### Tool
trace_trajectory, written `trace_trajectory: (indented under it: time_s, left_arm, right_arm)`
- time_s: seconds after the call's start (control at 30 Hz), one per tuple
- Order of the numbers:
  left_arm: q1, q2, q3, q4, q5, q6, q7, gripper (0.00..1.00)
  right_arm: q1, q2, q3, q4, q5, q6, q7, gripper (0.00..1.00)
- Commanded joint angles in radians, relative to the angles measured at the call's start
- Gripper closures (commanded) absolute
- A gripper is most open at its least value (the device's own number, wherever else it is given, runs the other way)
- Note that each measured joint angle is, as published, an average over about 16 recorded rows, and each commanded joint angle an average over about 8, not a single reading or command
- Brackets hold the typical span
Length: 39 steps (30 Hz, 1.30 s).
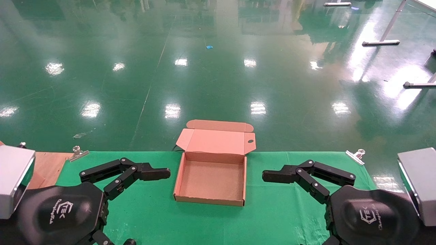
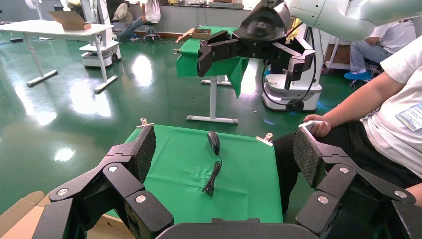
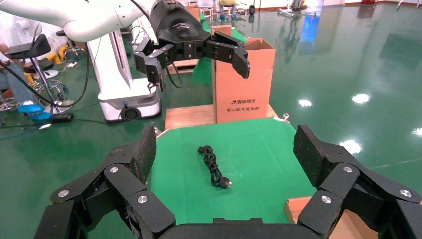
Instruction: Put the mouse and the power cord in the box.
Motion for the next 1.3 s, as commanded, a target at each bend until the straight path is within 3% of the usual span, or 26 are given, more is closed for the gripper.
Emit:
trace_trajectory:
  time_s: [0.03, 1.07, 1.3]
  left_arm:
    - [0.000, 0.000, 0.000, 0.000, 0.000, 0.000, 0.000, 0.00]
    - [0.000, 0.003, 0.002, -0.001, 0.002, 0.000, 0.000, 0.00]
    - [-0.042, 0.059, 0.080, 0.025, 0.115, 0.023, -0.011, 0.00]
  right_arm:
    - [0.000, 0.000, 0.000, 0.000, 0.000, 0.000, 0.000, 0.00]
    - [0.001, 0.001, 0.001, 0.000, -0.002, 0.000, -0.003, 0.00]
    - [0.035, 0.016, -0.033, -0.028, -0.122, -0.021, -0.057, 0.00]
